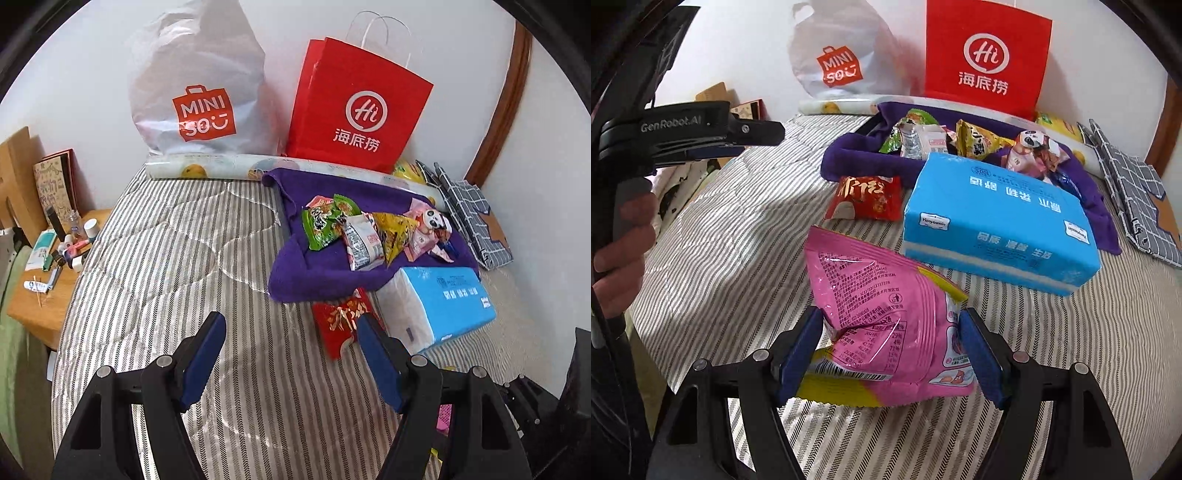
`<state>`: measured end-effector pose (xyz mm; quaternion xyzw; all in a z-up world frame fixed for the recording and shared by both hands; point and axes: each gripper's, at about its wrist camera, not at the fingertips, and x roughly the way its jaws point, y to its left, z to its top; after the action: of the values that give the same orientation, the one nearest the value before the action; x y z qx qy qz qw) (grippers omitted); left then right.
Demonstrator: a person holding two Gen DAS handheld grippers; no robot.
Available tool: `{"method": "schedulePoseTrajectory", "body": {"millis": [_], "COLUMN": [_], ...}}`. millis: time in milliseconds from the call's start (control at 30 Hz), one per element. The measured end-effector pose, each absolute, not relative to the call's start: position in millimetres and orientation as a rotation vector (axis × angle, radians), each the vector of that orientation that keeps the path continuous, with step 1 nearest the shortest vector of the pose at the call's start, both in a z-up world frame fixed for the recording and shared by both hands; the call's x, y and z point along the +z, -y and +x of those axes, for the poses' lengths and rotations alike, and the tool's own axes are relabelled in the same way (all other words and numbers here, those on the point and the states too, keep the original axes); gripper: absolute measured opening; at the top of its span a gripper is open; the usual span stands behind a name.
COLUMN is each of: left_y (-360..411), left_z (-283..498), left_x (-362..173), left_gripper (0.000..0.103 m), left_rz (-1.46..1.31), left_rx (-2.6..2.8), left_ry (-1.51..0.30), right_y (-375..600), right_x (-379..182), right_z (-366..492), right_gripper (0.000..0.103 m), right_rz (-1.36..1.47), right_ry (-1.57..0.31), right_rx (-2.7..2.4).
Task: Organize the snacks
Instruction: 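Grasp the red packet with the left tool while the right tool lifts the pink bag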
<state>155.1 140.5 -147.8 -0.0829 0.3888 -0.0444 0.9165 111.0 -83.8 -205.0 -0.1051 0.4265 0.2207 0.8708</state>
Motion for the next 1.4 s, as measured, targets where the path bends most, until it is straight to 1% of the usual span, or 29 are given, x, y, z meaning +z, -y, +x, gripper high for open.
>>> {"method": "schedulePoseTrajectory", "body": {"millis": [167, 233, 333, 567, 733, 867, 1000, 1067, 1100, 1133, 1233, 1400], "left_y": [-132, -129, -123, -101, -91, -83, -73, -71, -68, -66, -66, -77], "left_z": [155, 156, 162, 182, 199, 216, 222, 222, 221, 221, 216, 192], "left_x": [-157, -162, -174, -196, -205, -215, -218, -218, -218, -218, -216, -209], "left_gripper": [0.072, 0.072, 0.072, 0.072, 0.072, 0.072, 0.071, 0.065, 0.051, 0.045, 0.043, 0.043], "left_rz": [-0.154, -0.145, -0.14, -0.127, -0.174, -0.191, -0.159, -0.149, -0.127, -0.106, -0.095, -0.12], "left_rx": [-0.101, -0.095, -0.093, -0.103, -0.117, -0.087, -0.048, -0.038, -0.041, -0.042, -0.054, -0.055], "left_ry": [-0.828, -0.84, -0.877, -0.933, -0.932, -0.959, -0.921, -0.899, -0.893, -0.891, -0.88, -0.878], "right_y": [84, 85, 90, 124, 159, 189, 212, 220, 224, 228, 231, 237], "right_x": [-209, -209, -207, -194, -186, -190, -199, -203, -204, -204, -202, -197], "right_z": [110, 106, 99, 93, 92, 100, 109, 112, 113, 114, 115, 117], "right_gripper": [0.074, 0.069, 0.067, 0.066, 0.066, 0.066, 0.066, 0.066, 0.066, 0.066, 0.066, 0.066], "right_rz": [-0.217, -0.222, -0.213, -0.129, -0.089, -0.031, 0.032, 0.046, 0.058, 0.081, 0.081, 0.051], "right_ry": [-0.885, -0.87, -0.856, -0.817, -0.78, -0.785, -0.804, -0.81, -0.81, -0.805, -0.788, -0.75], "right_rx": [0.469, 0.471, 0.47, 0.457, 0.403, 0.345, 0.294, 0.266, 0.27, 0.285, 0.268, 0.245]}}
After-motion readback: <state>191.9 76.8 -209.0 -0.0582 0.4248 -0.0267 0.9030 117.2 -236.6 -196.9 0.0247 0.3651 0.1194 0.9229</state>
